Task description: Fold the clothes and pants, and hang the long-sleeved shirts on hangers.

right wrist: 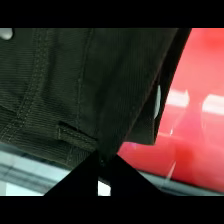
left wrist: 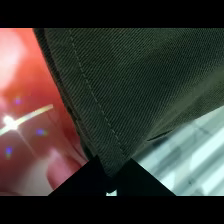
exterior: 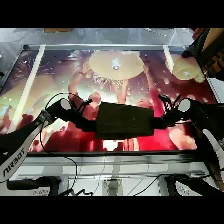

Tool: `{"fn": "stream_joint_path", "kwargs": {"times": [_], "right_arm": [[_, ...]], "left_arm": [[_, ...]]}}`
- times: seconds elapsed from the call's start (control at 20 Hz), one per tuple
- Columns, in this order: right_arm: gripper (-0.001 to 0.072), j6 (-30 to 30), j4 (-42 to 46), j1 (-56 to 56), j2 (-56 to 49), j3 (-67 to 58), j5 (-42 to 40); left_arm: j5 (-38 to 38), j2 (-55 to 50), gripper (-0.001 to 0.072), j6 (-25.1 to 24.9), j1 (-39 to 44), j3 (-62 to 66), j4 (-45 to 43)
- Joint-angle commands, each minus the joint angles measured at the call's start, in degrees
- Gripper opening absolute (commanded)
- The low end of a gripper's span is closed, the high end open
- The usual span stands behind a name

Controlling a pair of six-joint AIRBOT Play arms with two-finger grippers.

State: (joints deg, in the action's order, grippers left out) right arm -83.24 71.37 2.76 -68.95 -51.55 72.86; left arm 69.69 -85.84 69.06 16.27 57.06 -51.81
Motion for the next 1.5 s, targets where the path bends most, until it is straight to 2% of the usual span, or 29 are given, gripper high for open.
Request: {"fn": "stream_joint_path", "kwargs": {"times": [0.0, 0.05, 0.1, 0.15, 0.2, 0.25, 0.3, 0.4, 0.5, 0.55, 0.65, 0.7, 0.75, 0.8, 0.85, 0.9, 0.95, 1.05, 1.1, 1.15, 1.2, 1.25, 1.3, 1.35, 1.4, 1.45], "right_arm": [[0.0044, -0.48, 0.17, 0.02, -0.04, 0.04, 6.93], [0.005, -0.28, 0.2, 0.02, -0.04, 0.04, 6.99], [0.0184, 0.26, 0.24, 0.02, -0.04, 0.04, 6.86], [0.0483, 0.37, 0.37, 0.02, -0.04, 0.04, 6.54], [0.0706, 0.44, 0.61, 0.02, -0.04, 0.04, 5.79], [0.0686, 0.48, 1.38, 0.02, -0.04, 0.04, 4.2], [0.0647, 0.46, 2.95, 0.02, -0.04, 0.04, 0.94], [0.0592, 0.44, 7.08, 0.0, -0.04, 0.04, -6.23], [0.0582, -0.04, 13.44, -0.04, -0.02, -0.02, -14.51], [0.0544, -2.25, 17.9, -0.55, -0.02, -0.31, -17.44], [0.0533, -6.01, 22.16, -5.03, -0.04, -2.75, -18.84], [0.0508, -5.95, 22.16, -8.59, -0.04, -4.39, -18.34], [0.044, -5.77, 21.68, -12.81, -0.04, -5.99, -17.66], [0.0431, -5.18, 20.31, -17.09, -0.04, -6.88, -17.4], [0.0381, -2.32, 16.74, -20.94, -0.13, -6.8, -17.11], [0.0351, 3.06, 10.21, -24.76, -0.76, -6.21, -15.67], [0.0266, 10.12, 1.86, -27.78, -1.81, -5.16, -12.96], [0.0213, 26.25, -17.9, -31.47, -4.66, -0.96, -4.26], [0.0213, 31.08, -25.18, -31.63, -5.92, 1.33, 0.26], [0.0227, 34.1, -30.12, -31.19, -6.99, 3.56, 2.95], [0.0236, 34.71, -32.13, -30.12, -7.74, 5.84, 3.13], [0.0366, 34.71, -32.22, -28.57, -8.02, 7.78, 2.03], [0.0527, 34.69, -32.17, -26.4, -8.13, 9.86, 0.11], [0.0629, 34.64, -32.06, -23.76, -8.22, 11.5, -2.6], [0.0678, 33.62, -32.0, -21.16, -8.22, 12.61, -6.05], [0.0678, 31.28, -31.89, -18.29, -8.24, 13.18, -10.1]], "left_arm": [[7.41, -0.04, 0.0012, 1.29, 0.04, 0.07, 1.7], [9.33, -0.07, 0.0013, 1.68, 0.04, 0.07, 1.7], [10.73, -0.07, 0.0014, 1.68, 0.04, 0.07, 1.68], [11.02, -0.07, 0.0099, 1.68, 0.04, 0.07, 1.68], [10.95, -0.07, 0.0354, 1.68, 0.04, 0.07, 1.7], [10.78, -0.07, 0.0642, 1.68, 0.04, 0.07, 1.81], [10.23, -0.07, 0.0718, 1.62, 0.04, 0.07, 2.16], [8.92, -0.07, 0.0718, 1.66, 0.04, 0.07, 2.19], [8.41, -0.07, 0.0717, 1.68, 0.02, 0.07, 2.4], [8.41, -0.07, 0.0716, 1.66, 0.02, 0.07, 2.38], [8.39, -0.04, 0.0712, 1.66, -0.46, 0.24, 2.34], [8.2, -0.04, 0.0659, 1.68, -1.14, 0.72, 2.05], [7.67, -0.04, 0.0495, 1.73, -2.21, 1.53, 1.9], [7.28, -0.04, 0.0351, 1.7, -3.65, 2.78, 1.97], [7.21, -0.04, 0.0324, 1.7, -5.14, 4.37, 2.16], [7.26, 0.02, 0.0216, 1.68, -6.86, 6.4, 2.34], [7.23, 0.37, 0.0017, 1.31, -8.55, 8.48, 2.38], [6.23, 1.64, 0.0012, 1.27, -11.72, 12.5, 2.34], [5.01, 2.82, 0.0012, 1.27, -13.25, 14.14, 2.29], [3.63, 4.24, 0.0011, 1.27, -14.56, 15.28, 2.23], [2.08, 6.08, 0.0012, 1.27, -15.78, 16.02, 2.12], [0.79, 7.91, 0.0011, 1.29, -16.72, 16.2, 2.14], [0.02, 9.81, 0.0011, 1.29, -17.42, 16.2, 2.14], [0.02, 11.28, 0.0012, 1.31, -17.75, 16.2, 2.16], [0.17, 12.46, 0.0012, 1.81, -17.73, 16.17, 2.16], [0.26, 13.16, 0.0012, 2.56, -17.44, 16.17, 2.36]]}}
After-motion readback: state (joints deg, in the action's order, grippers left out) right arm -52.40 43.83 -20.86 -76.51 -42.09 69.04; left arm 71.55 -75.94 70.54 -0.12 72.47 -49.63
